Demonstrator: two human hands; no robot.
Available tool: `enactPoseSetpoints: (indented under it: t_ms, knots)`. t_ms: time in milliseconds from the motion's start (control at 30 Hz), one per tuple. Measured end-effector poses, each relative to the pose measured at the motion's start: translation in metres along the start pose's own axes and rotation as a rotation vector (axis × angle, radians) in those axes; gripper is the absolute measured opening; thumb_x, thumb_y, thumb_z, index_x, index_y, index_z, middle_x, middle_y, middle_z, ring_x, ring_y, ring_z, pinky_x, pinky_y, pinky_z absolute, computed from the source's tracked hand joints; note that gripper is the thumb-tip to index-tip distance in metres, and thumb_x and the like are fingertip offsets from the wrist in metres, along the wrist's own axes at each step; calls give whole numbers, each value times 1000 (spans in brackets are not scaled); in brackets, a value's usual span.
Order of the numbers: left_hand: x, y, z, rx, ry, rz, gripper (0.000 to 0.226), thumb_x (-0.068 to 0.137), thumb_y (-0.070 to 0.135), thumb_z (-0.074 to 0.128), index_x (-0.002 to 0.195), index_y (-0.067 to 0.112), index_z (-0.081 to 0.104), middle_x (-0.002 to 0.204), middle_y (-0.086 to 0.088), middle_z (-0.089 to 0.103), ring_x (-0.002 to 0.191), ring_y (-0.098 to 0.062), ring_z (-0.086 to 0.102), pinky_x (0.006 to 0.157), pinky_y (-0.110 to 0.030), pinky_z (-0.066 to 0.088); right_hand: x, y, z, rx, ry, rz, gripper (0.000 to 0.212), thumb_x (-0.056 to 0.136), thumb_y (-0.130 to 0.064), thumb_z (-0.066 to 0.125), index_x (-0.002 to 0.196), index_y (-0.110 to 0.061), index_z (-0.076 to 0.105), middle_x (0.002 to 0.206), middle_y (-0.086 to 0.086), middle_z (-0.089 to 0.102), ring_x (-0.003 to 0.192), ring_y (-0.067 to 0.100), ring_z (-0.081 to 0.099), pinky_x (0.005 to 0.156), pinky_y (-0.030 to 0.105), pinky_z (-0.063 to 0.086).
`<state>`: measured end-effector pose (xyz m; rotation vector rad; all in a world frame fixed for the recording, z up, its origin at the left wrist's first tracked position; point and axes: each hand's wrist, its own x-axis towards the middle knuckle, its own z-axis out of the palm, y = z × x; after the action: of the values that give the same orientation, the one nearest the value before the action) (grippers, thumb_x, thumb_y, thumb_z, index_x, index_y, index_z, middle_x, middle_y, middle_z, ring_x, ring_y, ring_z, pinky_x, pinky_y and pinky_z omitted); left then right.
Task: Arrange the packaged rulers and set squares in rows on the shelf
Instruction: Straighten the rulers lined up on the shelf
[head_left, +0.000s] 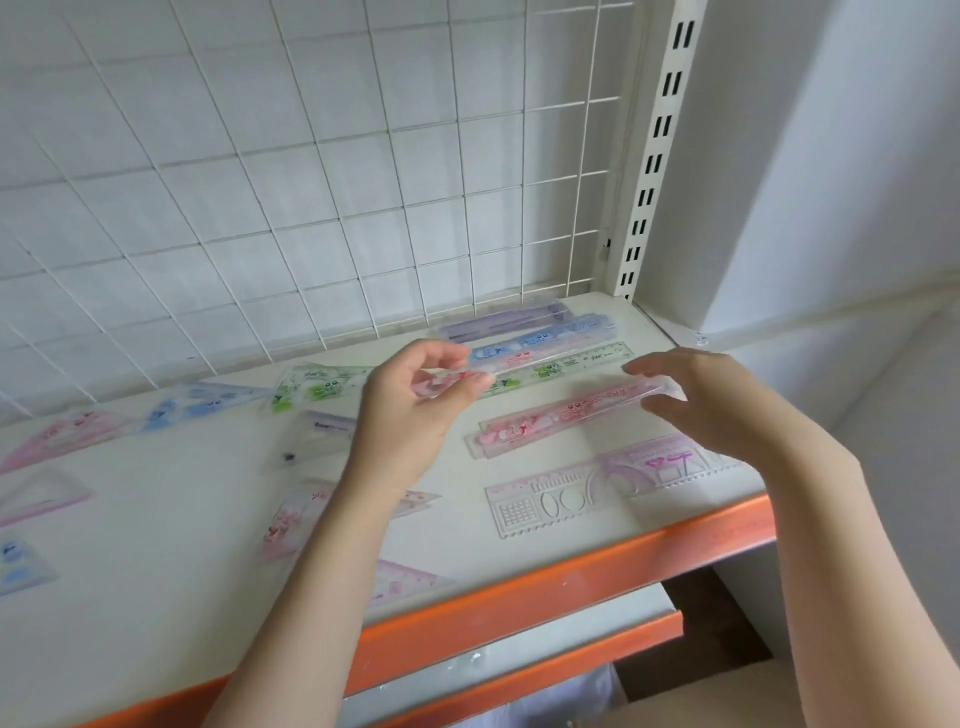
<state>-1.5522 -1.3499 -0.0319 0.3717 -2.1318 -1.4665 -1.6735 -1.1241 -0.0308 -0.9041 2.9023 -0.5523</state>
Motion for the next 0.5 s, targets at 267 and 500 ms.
enactPoseSetpoints:
  t_ms: [267,500]
  knots:
    - [12,-7,61,183,-162,26,26,74,21,78,94,25,61,90,10,62,81,8,52,75,-3,36,-23,16,5,138,158,124,29,93,-20,56,121,-21,61,119,-2,63,110,19,57,83,23,37]
    - [2,-13,61,587,-169,112,38,75,33,75,109,25,62,98,12,63,103,-18,56,89,-31,35,-37,22,7,177,207,160,29,92,-20,56,120,-20,61,119,-3,62,99,18,58,77,23,36]
